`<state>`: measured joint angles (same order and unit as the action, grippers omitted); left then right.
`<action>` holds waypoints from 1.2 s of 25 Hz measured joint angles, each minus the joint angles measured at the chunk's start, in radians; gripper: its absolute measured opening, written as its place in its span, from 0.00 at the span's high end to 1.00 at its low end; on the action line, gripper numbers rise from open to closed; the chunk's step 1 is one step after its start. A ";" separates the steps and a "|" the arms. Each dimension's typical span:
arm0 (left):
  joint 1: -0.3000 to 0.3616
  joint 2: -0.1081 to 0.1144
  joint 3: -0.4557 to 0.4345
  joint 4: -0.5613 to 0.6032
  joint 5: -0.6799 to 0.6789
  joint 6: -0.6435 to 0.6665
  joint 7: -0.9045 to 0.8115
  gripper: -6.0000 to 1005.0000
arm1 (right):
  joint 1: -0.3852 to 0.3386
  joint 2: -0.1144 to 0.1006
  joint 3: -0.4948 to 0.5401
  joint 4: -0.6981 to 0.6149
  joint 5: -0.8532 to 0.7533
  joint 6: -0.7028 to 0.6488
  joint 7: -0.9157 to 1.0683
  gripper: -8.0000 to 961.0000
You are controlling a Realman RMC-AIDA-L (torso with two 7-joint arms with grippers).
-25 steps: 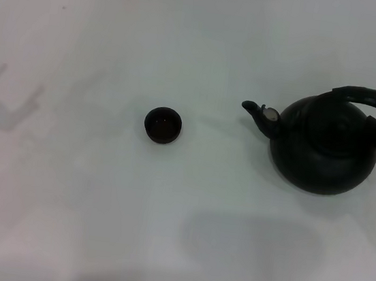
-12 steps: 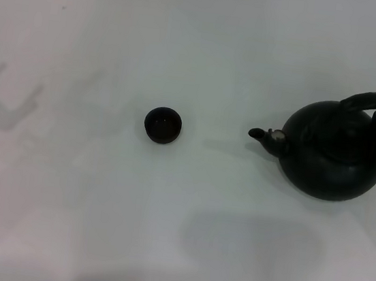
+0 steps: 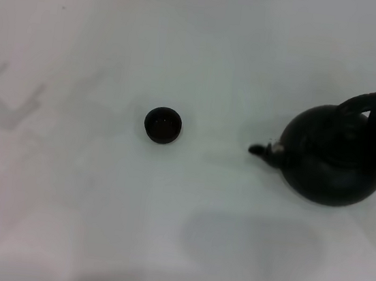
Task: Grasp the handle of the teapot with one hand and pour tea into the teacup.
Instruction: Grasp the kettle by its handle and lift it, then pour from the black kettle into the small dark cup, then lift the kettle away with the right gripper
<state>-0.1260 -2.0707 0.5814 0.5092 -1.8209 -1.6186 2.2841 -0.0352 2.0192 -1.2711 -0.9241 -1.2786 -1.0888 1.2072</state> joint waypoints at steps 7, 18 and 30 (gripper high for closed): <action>-0.002 0.000 0.000 -0.002 0.000 0.003 0.000 0.14 | -0.002 0.001 -0.049 -0.060 0.055 -0.003 0.005 0.82; 0.005 -0.001 0.000 -0.019 0.003 0.006 0.000 0.14 | 0.011 0.001 -0.252 -0.255 0.129 0.172 -0.029 0.82; 0.021 -0.001 0.000 -0.031 0.001 0.005 0.000 0.14 | -0.001 -0.003 -0.435 -0.402 0.123 0.402 -0.123 0.83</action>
<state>-0.1049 -2.0716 0.5813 0.4780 -1.8203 -1.6131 2.2841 -0.0362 2.0166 -1.7061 -1.3264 -1.1558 -0.6866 1.0837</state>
